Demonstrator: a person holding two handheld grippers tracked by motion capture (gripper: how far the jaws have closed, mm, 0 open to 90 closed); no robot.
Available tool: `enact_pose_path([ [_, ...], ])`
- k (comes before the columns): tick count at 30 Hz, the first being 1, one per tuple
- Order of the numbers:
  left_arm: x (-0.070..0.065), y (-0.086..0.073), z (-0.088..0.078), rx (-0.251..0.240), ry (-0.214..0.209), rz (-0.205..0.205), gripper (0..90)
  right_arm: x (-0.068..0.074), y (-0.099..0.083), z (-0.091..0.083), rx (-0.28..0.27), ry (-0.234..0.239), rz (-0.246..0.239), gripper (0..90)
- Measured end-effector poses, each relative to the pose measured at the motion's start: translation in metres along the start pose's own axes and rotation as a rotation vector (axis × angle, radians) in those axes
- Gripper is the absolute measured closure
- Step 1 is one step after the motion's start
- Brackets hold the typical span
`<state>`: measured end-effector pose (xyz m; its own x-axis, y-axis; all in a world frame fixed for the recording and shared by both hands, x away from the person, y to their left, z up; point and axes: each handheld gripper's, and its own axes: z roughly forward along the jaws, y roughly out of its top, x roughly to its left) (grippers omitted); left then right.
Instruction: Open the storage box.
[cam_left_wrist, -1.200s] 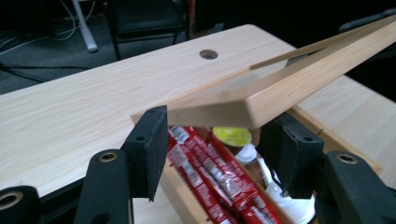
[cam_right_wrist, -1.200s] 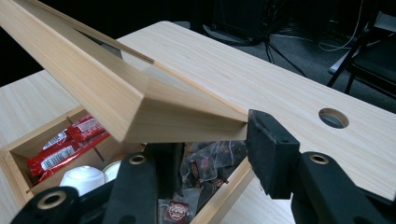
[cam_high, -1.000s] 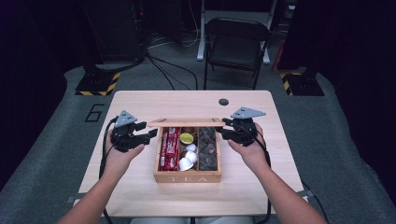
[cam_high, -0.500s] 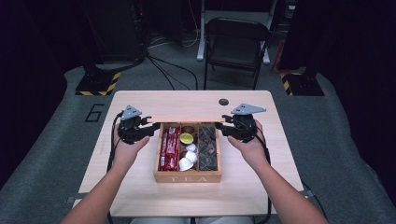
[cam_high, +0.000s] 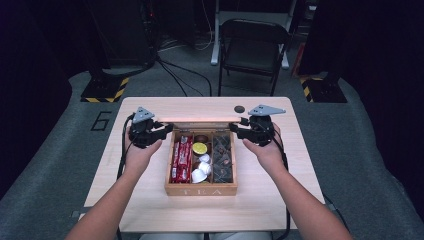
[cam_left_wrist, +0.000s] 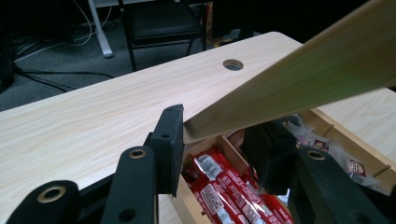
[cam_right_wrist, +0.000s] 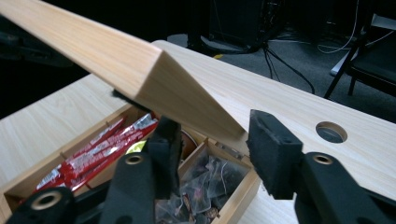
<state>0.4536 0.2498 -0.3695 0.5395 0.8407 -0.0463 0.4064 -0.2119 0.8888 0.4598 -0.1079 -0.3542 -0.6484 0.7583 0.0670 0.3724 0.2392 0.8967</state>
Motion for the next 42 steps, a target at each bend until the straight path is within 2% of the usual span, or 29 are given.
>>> enact_pose_path([
  [7,0.004,0.007,0.004,0.0,0.004,-0.009,59.0,-0.005,0.001,0.008,0.002,-0.008,0.007,53.2],
  [13,0.008,0.01,0.007,-0.014,-0.002,-0.038,59.4,-0.008,0.001,0.015,0.013,-0.023,0.005,53.1],
  [22,0.011,0.015,0.011,-0.017,0.005,-0.038,59.9,-0.017,-0.002,0.029,0.029,-0.056,0.019,53.5],
  [28,0.014,0.017,0.014,-0.018,0.006,-0.027,60.1,-0.021,-0.004,0.037,0.035,-0.06,0.024,53.9],
  [34,0.017,0.018,0.017,-0.027,0.0,-0.042,60.7,-0.024,-0.006,0.045,0.045,-0.067,0.022,54.7],
  [37,0.018,0.019,0.018,-0.026,0.002,-0.043,60.8,-0.025,-0.007,0.048,0.05,-0.073,0.042,55.0],
  [42,0.019,0.022,0.019,-0.019,0.005,-0.042,61.1,-0.026,-0.009,0.053,0.054,-0.079,0.032,55.4],
])
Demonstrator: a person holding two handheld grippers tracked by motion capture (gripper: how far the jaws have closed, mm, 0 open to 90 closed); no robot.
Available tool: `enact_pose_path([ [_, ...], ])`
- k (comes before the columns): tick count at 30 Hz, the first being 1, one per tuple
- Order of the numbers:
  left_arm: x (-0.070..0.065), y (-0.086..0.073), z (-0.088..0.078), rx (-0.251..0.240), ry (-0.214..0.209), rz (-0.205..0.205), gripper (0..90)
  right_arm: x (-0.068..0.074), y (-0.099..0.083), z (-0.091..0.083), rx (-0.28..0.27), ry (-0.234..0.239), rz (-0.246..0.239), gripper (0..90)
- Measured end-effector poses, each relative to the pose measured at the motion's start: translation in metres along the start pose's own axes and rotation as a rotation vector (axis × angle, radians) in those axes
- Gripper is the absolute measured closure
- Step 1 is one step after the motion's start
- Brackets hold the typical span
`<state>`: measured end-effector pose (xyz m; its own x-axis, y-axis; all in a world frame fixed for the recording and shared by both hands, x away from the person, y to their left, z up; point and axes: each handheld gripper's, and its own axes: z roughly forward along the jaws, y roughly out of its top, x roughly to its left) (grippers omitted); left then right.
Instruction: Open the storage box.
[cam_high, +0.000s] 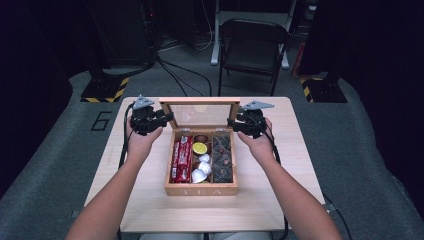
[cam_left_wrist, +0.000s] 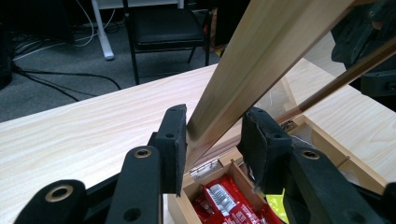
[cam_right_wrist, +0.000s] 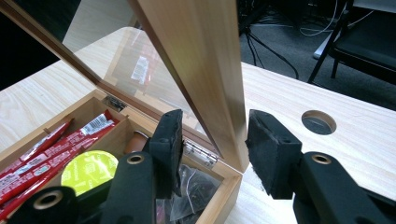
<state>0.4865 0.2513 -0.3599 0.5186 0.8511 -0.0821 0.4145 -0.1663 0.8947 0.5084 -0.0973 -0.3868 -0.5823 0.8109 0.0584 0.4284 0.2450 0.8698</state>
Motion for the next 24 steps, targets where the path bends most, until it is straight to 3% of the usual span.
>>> enact_pose_path([
  [24,0.006,0.005,0.007,-0.01,-0.006,-0.042,61.4,-0.008,-0.007,0.024,0.032,-0.022,0.027,60.9],
])
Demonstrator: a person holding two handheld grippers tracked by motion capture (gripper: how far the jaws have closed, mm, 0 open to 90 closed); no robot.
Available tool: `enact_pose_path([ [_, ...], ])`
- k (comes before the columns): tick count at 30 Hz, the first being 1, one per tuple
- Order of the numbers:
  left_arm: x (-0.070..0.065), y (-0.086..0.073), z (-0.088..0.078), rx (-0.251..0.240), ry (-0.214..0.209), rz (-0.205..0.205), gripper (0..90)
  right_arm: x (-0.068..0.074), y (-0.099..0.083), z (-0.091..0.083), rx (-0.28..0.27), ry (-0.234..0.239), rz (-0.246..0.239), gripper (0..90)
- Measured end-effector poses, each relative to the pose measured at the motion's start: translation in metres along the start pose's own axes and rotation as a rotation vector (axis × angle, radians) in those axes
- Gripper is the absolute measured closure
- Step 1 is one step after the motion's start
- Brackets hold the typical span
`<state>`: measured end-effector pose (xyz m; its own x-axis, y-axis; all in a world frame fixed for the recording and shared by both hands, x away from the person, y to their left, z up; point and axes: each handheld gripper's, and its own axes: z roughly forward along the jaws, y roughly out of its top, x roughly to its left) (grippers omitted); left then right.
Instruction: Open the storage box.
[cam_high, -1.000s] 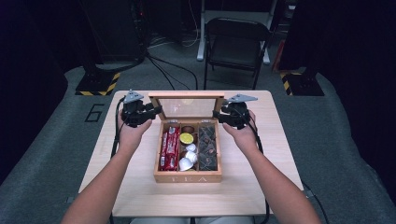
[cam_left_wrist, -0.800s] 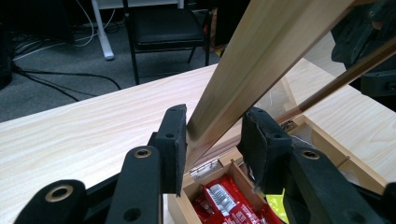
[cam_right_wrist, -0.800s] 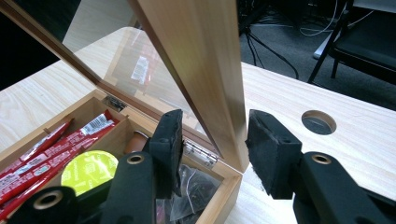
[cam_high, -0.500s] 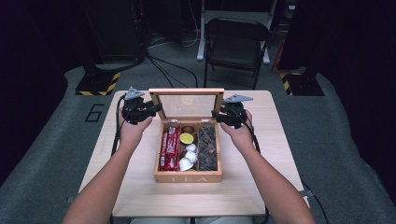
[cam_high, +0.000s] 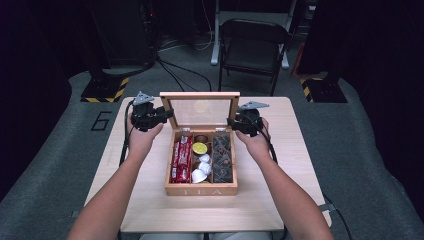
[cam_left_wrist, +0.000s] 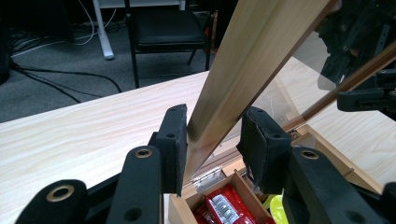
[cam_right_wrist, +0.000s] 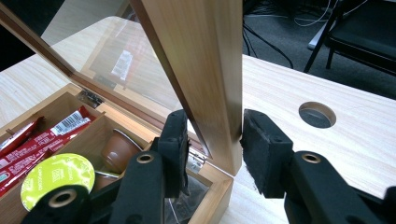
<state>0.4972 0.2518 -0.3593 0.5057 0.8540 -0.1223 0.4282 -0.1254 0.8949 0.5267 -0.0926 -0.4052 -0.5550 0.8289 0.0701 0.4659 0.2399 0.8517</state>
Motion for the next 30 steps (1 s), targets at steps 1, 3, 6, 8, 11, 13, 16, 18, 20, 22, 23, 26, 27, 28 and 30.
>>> enact_pose_path([
  [1,0.001,0.0,0.001,-0.005,-0.001,0.0,61.4,0.0,0.0,0.001,0.001,-0.001,-0.004,60.9],
  [3,0.002,0.0,0.001,-0.006,-0.006,-0.007,61.3,0.0,-0.001,0.003,0.004,-0.005,-0.01,60.8],
  [6,0.002,0.0,0.002,-0.008,-0.001,-0.005,61.4,-0.001,-0.002,0.005,0.008,-0.009,-0.025,60.8],
  [8,0.002,0.0,0.002,-0.008,-0.001,-0.008,61.4,-0.002,-0.002,0.007,0.009,-0.007,-0.027,60.6],
  [11,0.002,0.0,0.002,-0.007,-0.003,-0.009,61.4,-0.002,-0.003,0.009,0.016,-0.011,-0.028,60.7],
  [13,0.002,0.001,0.002,-0.007,-0.003,-0.008,61.5,-0.002,-0.004,0.009,0.016,-0.008,-0.022,60.7],
  [16,0.003,0.001,0.003,-0.007,-0.002,-0.013,61.5,-0.003,-0.004,0.01,0.015,-0.005,-0.023,61.3],
  [18,0.003,0.001,0.003,-0.007,0.0,-0.014,61.5,-0.004,-0.005,0.01,0.015,-0.004,-0.02,61.5],
  [20,0.003,0.001,0.004,-0.009,0.002,-0.019,61.5,-0.005,-0.005,0.011,0.015,-0.003,-0.016,61.6],
  [22,0.004,0.002,0.005,-0.009,0.003,-0.02,61.5,-0.005,-0.005,0.011,0.011,0.0,-0.017,61.9],
  [23,0.004,0.002,0.005,-0.008,0.004,-0.022,61.5,-0.005,-0.005,0.012,0.01,-0.001,-0.017,62.1],
  [26,0.004,0.004,0.006,-0.005,0.009,-0.019,61.7,-0.005,-0.005,0.012,0.014,-0.004,-0.003,62.4],
  [27,0.004,0.004,0.007,-0.003,0.01,-0.023,61.8,-0.005,-0.005,0.012,0.013,-0.003,-0.005,62.5],
  [28,0.005,0.004,0.007,-0.003,0.012,-0.025,61.8,-0.005,-0.005,0.012,0.013,-0.004,-0.004,62.5],
  [30,0.005,0.005,0.008,-0.002,0.011,-0.026,61.8,-0.005,-0.005,0.012,0.016,-0.006,-0.002,62.8],
])
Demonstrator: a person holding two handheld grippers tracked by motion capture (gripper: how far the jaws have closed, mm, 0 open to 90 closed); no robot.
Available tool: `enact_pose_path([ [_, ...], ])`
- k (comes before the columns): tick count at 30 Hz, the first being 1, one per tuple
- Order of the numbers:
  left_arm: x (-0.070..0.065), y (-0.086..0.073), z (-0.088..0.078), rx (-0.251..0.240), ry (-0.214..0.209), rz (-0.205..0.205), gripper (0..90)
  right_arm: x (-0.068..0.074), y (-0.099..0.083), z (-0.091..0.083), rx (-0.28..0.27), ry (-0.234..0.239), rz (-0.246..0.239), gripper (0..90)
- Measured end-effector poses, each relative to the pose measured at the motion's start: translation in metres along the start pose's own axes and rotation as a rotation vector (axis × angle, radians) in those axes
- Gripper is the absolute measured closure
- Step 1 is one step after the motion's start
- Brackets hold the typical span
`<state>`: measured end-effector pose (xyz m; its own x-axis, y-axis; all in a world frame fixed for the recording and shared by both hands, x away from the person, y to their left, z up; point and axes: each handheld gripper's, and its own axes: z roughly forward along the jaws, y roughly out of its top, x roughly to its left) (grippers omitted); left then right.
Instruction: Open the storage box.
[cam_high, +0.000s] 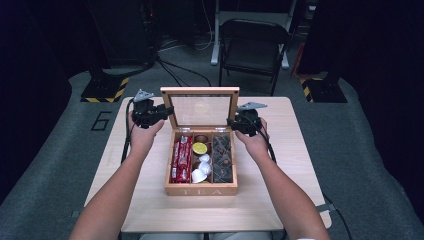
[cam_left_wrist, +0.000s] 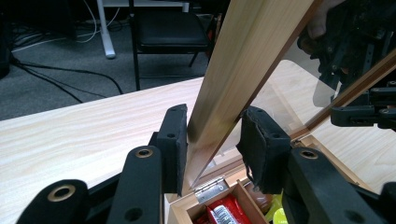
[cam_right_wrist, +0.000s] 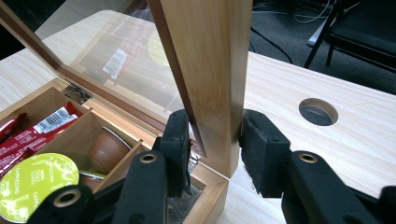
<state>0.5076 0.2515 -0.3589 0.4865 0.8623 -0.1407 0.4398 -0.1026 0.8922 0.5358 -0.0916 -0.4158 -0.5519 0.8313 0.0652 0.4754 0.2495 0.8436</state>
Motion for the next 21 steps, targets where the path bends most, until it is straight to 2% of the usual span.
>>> enact_pose_path([
  [4,0.0008,0.0,0.001,-0.003,0.001,-0.004,61.8,-0.0011,0.0009,0.0005,0.003,-0.001,-0.016,63.2],
  [21,0.0046,-0.0014,0.0054,0.019,-0.008,-0.024,59.5,-0.0027,0.0021,0.0028,0.001,-0.006,-0.012,63.9],
])
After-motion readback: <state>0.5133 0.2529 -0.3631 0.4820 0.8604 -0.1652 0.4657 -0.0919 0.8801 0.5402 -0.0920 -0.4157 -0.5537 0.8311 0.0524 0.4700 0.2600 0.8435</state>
